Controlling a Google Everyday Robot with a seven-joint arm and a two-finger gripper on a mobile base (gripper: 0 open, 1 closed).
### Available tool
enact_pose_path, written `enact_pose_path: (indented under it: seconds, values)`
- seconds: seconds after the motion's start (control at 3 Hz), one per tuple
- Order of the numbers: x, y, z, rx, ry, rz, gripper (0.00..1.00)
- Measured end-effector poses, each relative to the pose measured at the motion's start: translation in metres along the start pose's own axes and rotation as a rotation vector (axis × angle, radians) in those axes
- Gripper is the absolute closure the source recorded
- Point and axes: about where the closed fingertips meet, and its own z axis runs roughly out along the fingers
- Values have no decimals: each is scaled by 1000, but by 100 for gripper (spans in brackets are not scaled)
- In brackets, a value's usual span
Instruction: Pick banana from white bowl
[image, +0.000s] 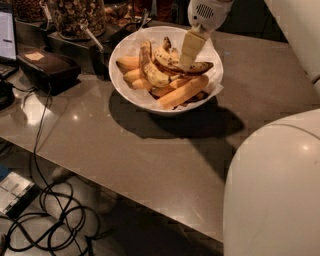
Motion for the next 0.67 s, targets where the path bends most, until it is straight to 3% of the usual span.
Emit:
enact_pose_path:
  seconds: [0.67]
  values:
    - [2, 0, 14, -17, 31, -13, 45]
